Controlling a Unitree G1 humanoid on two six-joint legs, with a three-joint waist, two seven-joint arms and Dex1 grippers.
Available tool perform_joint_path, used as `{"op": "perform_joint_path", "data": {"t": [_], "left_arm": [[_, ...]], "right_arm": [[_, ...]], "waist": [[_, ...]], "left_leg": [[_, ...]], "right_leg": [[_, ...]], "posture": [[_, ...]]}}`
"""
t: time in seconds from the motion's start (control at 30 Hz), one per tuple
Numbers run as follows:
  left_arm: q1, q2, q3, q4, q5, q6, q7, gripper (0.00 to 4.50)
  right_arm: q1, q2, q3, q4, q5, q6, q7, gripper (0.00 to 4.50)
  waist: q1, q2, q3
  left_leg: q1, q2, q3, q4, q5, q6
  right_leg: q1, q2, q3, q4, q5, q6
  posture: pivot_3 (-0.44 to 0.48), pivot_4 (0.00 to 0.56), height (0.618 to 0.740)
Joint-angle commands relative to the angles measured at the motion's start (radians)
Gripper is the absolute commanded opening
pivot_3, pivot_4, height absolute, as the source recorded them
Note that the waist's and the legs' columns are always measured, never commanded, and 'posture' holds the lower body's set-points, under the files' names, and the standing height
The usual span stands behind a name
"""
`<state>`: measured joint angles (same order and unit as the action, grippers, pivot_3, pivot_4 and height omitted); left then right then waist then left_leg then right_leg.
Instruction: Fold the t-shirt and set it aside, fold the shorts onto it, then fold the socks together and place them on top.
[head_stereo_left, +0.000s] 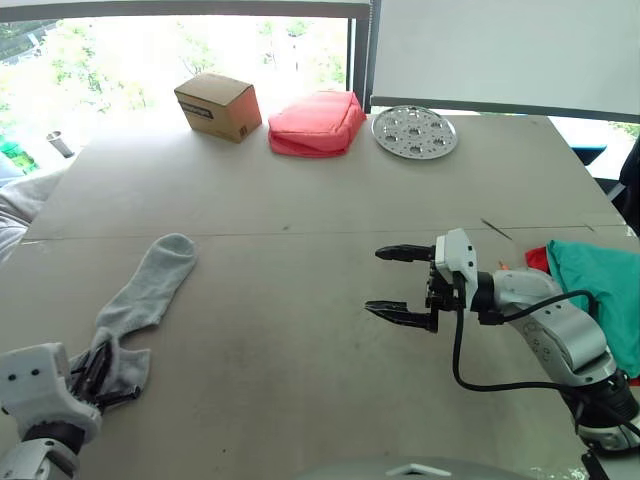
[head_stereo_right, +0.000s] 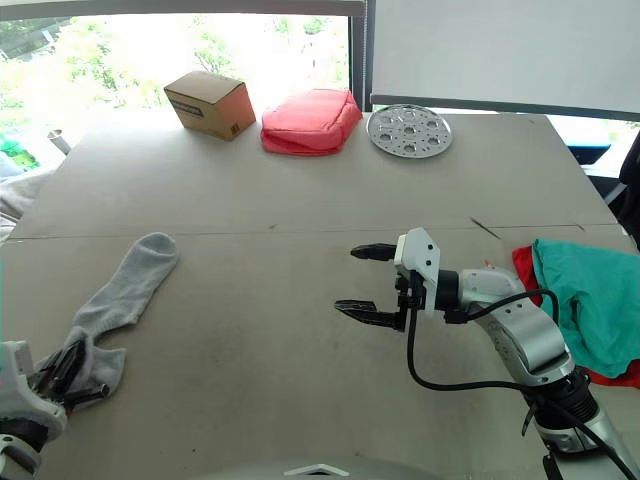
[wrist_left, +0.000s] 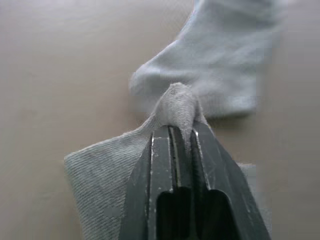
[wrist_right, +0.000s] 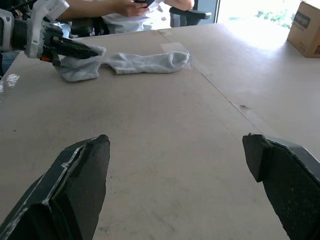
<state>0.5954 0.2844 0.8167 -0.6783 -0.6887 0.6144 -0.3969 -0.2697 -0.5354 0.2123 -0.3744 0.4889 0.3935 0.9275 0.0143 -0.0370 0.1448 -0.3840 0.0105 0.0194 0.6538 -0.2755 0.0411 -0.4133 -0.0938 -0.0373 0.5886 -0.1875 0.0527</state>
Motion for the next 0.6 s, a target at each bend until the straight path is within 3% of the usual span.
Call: {"op": "perform_joint_path", "data": {"t": [0.03,0.13,0.23,0.33,0.4,0.47,0.6], "left_arm": [[0.094,0.088,-0.015,-0.172,-0.39,0.099,-0.1,0.01],[0.112,0.208,-0.086,-0.224,-0.638,0.141,-0.065,0.01],[-0.015,0.342,-0.232,-0.216,-0.813,0.163,0.028,0.01],[-0.317,0.39,-0.46,-0.127,-1.077,0.112,0.199,0.01],[-0.478,0.392,-0.543,-0.071,-1.229,0.064,0.298,0.01],[-0.554,0.358,-0.58,-0.033,-1.279,0.029,0.347,0.01],[-0.585,0.396,-0.581,0.121,-1.264,0.067,0.404,0.01]], "right_arm": [[-0.01,-0.005,-0.046,-0.037,0.009,0.009,-0.021,4.5],[-0.002,-0.014,-0.055,-0.037,-0.002,0.014,-0.033,4.5],[0.019,-0.026,-0.077,-0.052,-0.005,0.032,-0.06,4.5],[0.081,-0.07,-0.153,-0.11,0.027,0.079,-0.092,4.5],[0.121,-0.093,-0.221,-0.156,0.067,0.126,-0.126,4.5],[0.147,-0.104,-0.278,-0.193,0.109,0.167,-0.156,4.5],[0.187,-0.126,-0.365,-0.242,0.154,0.234,-0.216,4.5]], "waist": [[0.0,0.0,0.0],[0.0,0.004,0.001],[0.006,0.006,0.001],[0.016,0.007,0.001],[0.023,0.004,-0.001],[0.015,0.001,-0.003],[0.001,0.004,-0.003]], "left_leg": [[0.0,0.0,0.0,0.0,0.0,0.0],[0.0,0.0,0.0,0.0,0.0,0.0],[0.001,-0.001,0.0,0.0,0.0,0.0],[0.001,-0.002,0.0,0.001,0.003,0.004],[0.001,-0.003,0.0,0.001,0.003,0.005],[0.001,-0.003,0.001,0.001,0.003,0.005],[0.004,-0.003,0.003,0.0,0.003,0.005]], "right_leg": [[0.0,0.0,0.0,0.0,0.0,0.0],[0.0,0.0,0.001,0.0,-0.001,0.002],[0.001,0.002,0.0,0.001,-0.002,0.002],[0.002,0.005,0.0,0.001,0.0,0.0],[0.003,0.005,0.001,0.002,0.002,-0.003],[0.004,0.006,0.002,0.001,0.004,-0.006],[0.005,0.008,0.005,0.001,0.004,-0.006]], "posture": [[0.0,0.15,0.739],[0.0,0.15,0.739],[0.0,0.15,0.739],[0.0,0.15,0.739],[0.0,0.15,0.739],[0.0,0.15,0.739],[0.0,0.15,0.739]]}}
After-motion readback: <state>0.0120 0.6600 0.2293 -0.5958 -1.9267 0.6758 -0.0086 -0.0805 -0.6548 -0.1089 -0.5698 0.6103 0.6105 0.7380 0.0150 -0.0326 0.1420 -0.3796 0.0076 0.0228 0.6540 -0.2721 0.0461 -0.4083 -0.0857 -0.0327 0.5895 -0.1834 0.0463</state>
